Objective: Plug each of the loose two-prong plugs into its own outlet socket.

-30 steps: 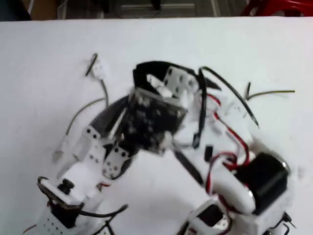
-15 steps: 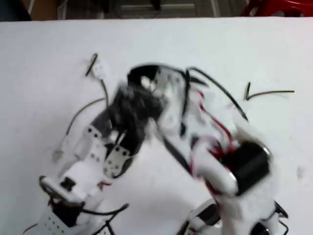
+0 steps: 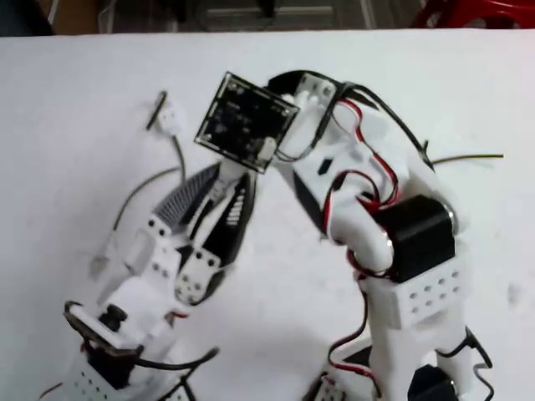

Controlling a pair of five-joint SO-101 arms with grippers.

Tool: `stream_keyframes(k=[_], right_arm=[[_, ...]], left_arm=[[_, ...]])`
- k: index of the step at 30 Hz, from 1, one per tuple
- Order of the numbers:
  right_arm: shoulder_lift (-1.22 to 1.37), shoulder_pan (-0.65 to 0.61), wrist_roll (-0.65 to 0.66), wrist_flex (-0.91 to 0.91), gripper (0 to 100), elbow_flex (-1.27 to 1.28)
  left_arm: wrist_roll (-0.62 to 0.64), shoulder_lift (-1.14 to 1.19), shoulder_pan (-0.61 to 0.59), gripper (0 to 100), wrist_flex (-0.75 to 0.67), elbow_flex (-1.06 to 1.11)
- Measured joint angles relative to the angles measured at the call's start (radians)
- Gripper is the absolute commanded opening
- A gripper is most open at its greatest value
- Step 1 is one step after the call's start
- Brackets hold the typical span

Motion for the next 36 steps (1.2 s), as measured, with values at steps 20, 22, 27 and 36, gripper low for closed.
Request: stream_keyframes(k=[20, 22, 27, 36], right_arm=[[-0.04, 0.437, 0.002, 0.302, 1.9, 0.058], [-0.038, 0.508, 0.002, 0.324, 1.9, 0.124], [-0.037, 0.664, 0.002, 0.333, 2.0, 0.324], [-0.037, 0.81, 0.002, 0.333, 2.0, 0.631]], left_arm=[[0.167, 0.689, -0.269, 2, 0.466, -0.52], [0.169, 0.835, -0.27, 2, 0.618, -0.658], [0.169, 1.128, -0.276, 3, 0.961, -0.967], [0.169, 1.274, -0.275, 3, 1.332, -1.181]])
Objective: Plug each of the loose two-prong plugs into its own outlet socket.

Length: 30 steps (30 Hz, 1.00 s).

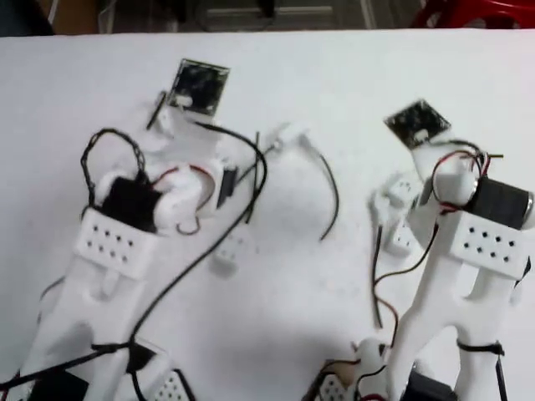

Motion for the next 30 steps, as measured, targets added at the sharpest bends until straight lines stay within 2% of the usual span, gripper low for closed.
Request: stream_keyframes(k=[8, 16, 20, 25, 30], right_arm=[[0.0, 0.018, -0.003, -0.003, 2.0, 0.287], [0.0, 0.02, -0.005, -0.147, 2.0, 0.575], [0.0, 0.02, -0.005, -0.221, 2.0, 0.69], [0.0, 0.018, -0.005, -0.33, 2.0, 0.807], [0.0, 0.018, -0.005, -0.408, 2.0, 0.868]], left_arm=[[0.002, 0.0, -0.003, 3, 0.245, -0.112], [0.003, -0.002, -0.017, 3, 0.408, -0.117], [0.005, 0.035, -0.041, 2, 0.433, -0.087], [0.037, 0.21, -0.041, 2, 0.443, -0.063], [0.002, 0.344, -0.041, 2, 0.465, -0.1]])
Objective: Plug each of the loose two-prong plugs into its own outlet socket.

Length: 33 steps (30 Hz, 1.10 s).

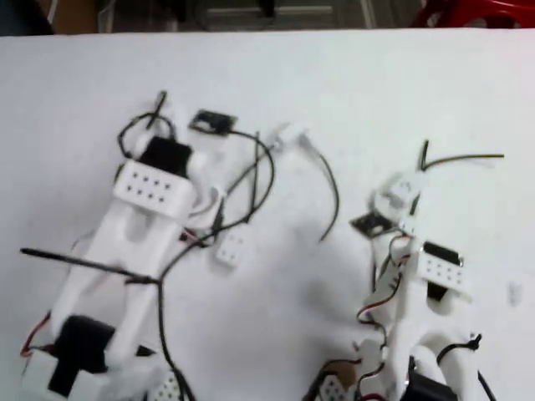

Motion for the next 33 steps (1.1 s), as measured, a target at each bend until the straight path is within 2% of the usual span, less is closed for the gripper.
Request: stream_keyframes(k=[2, 11, 18, 27, 33], right_arm=[[0.0, 0.0, 0.0, -0.009, 2.0, 0.008], [0.005, 0.0, 0.0, -0.031, 2.0, 0.021], [0.005, 0.0, 0.0, -0.031, 2.0, 0.021], [0.005, 0.0, 0.0, -0.031, 2.0, 0.021], [0.005, 0.0, 0.0, -0.031, 2.0, 0.021]], left_arm=[[-0.006, 0.018, 0.009, 2, 0.005, -0.011], [-0.008, 0.144, 0.186, 2, 0.005, -0.008], [0.063, 0.304, 0.153, 2, 0.005, -0.081], [0.068, 0.311, 0.149, 2, 0.0, -0.144], [0.068, 0.327, 0.147, 2, -0.051, -0.144]])
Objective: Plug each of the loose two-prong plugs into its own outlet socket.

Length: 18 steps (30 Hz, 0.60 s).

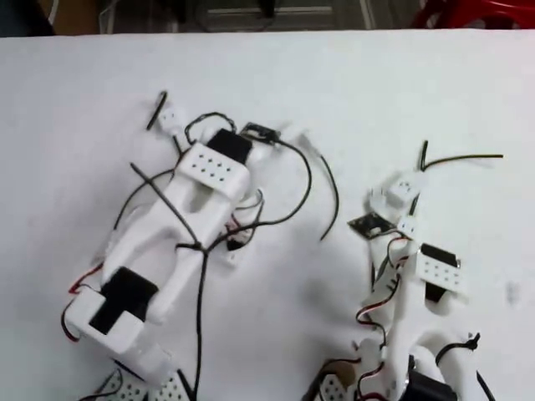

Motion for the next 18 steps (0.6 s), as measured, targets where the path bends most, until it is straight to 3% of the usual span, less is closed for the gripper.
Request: stream_keyframes(k=[8, 18], right_arm=[[0.0, 0.0, 0.0, 0.0, 2.0, 0.0], [0.0, 0.0, 0.0, 0.0, 2.0, 0.002]], left_arm=[[0.0, 0.0, 0.0, 2, -0.028, 0.0], [0.0, 0.0, 0.095, 2, -0.031, 0.051]])
